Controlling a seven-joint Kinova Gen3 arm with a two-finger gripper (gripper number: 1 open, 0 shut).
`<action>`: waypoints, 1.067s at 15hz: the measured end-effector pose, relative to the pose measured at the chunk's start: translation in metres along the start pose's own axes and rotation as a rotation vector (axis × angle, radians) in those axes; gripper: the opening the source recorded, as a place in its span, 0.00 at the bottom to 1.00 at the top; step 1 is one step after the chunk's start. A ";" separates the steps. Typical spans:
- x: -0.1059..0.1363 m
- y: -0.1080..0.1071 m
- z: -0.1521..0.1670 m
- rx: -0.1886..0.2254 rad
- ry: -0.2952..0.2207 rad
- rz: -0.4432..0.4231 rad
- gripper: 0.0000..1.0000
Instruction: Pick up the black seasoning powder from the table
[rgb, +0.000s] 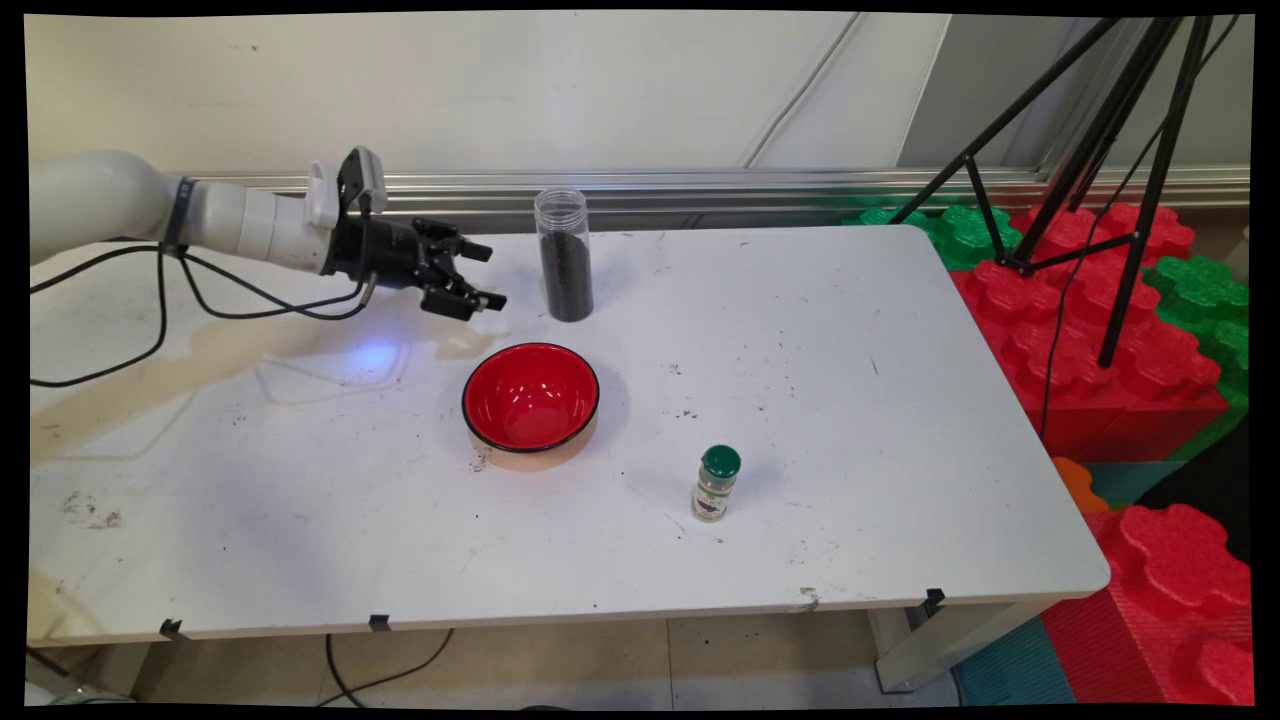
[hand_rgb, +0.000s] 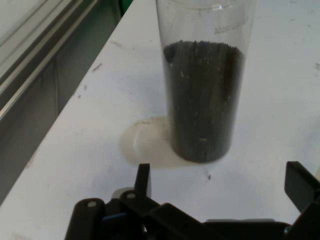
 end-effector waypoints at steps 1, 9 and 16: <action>0.000 -0.003 0.004 -0.010 0.005 0.000 1.00; -0.001 -0.015 0.031 -0.072 0.043 -0.021 1.00; -0.009 -0.019 0.058 -0.081 0.063 -0.056 1.00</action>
